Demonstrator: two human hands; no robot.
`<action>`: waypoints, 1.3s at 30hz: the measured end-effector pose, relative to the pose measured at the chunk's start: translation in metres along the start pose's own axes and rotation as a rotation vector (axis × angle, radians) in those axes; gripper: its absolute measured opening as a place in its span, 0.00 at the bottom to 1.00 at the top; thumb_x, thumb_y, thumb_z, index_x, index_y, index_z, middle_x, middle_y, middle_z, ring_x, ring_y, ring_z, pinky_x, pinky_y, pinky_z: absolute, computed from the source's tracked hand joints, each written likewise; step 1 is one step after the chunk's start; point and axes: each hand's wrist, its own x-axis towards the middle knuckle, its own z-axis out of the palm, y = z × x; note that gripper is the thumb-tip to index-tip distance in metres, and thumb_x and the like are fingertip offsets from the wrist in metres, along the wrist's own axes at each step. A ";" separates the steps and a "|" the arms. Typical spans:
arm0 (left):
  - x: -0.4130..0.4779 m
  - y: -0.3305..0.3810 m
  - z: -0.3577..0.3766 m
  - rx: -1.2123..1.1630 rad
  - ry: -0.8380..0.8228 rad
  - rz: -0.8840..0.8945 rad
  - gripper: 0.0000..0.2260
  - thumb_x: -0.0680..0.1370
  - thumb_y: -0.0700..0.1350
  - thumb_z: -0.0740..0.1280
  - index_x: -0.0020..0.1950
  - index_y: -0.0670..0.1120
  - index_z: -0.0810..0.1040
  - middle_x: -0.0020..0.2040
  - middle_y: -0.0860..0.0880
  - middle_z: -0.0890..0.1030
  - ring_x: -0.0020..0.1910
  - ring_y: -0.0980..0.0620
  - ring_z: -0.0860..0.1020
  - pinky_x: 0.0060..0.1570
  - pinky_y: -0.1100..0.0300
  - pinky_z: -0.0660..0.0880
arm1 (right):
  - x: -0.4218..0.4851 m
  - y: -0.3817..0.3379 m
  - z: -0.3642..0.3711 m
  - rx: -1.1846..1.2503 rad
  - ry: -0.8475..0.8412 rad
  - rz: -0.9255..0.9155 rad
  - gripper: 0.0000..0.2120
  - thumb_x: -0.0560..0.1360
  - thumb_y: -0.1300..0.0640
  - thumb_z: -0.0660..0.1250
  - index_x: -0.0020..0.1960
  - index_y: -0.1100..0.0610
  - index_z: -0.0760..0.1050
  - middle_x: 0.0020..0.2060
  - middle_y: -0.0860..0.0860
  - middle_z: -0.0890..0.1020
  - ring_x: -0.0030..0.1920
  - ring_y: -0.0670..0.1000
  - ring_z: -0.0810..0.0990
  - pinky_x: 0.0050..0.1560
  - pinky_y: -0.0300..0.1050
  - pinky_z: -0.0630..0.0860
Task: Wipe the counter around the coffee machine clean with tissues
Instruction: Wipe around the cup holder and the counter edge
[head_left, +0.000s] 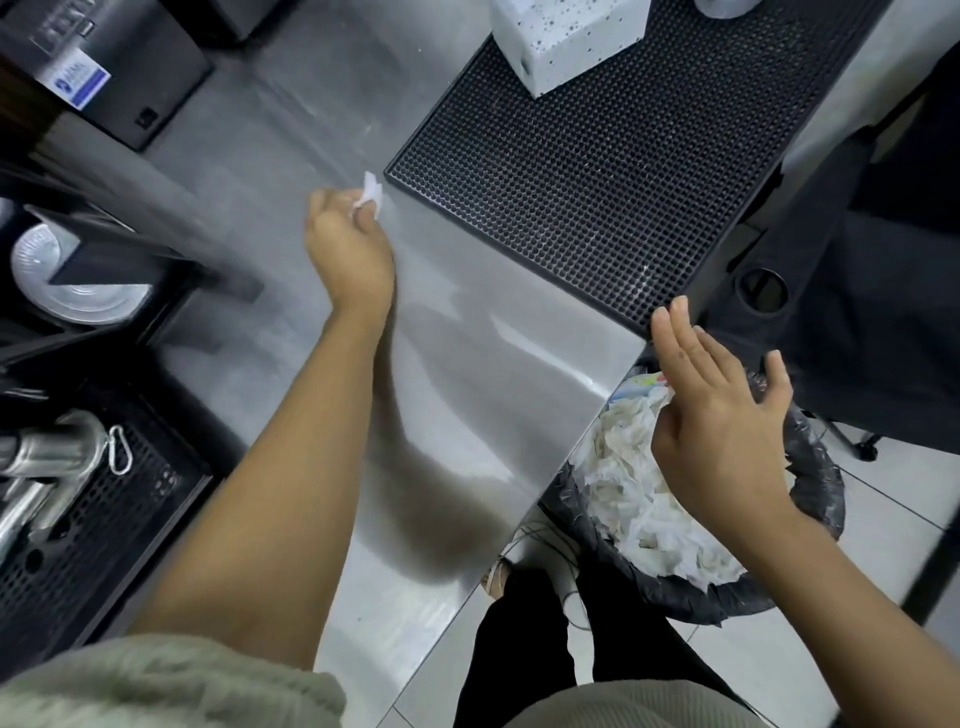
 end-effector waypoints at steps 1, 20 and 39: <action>-0.008 0.004 0.002 0.007 -0.043 0.081 0.10 0.76 0.36 0.62 0.52 0.36 0.81 0.52 0.39 0.78 0.50 0.44 0.77 0.51 0.67 0.66 | 0.000 0.000 0.000 0.006 0.004 0.003 0.40 0.69 0.71 0.63 0.78 0.53 0.58 0.77 0.47 0.60 0.72 0.54 0.67 0.72 0.70 0.48; -0.152 0.045 -0.024 -0.250 -0.039 -0.074 0.05 0.76 0.37 0.67 0.48 0.40 0.83 0.44 0.52 0.77 0.40 0.61 0.74 0.45 0.68 0.72 | -0.008 0.017 -0.017 0.342 0.007 0.052 0.32 0.75 0.70 0.58 0.75 0.47 0.64 0.74 0.45 0.66 0.74 0.49 0.62 0.74 0.62 0.53; -0.257 0.050 -0.058 -0.327 -0.389 0.115 0.06 0.74 0.37 0.71 0.50 0.43 0.84 0.44 0.51 0.79 0.41 0.60 0.76 0.42 0.70 0.71 | -0.069 0.008 0.006 0.502 -0.093 0.023 0.21 0.76 0.66 0.63 0.68 0.54 0.72 0.64 0.51 0.77 0.65 0.56 0.72 0.66 0.63 0.67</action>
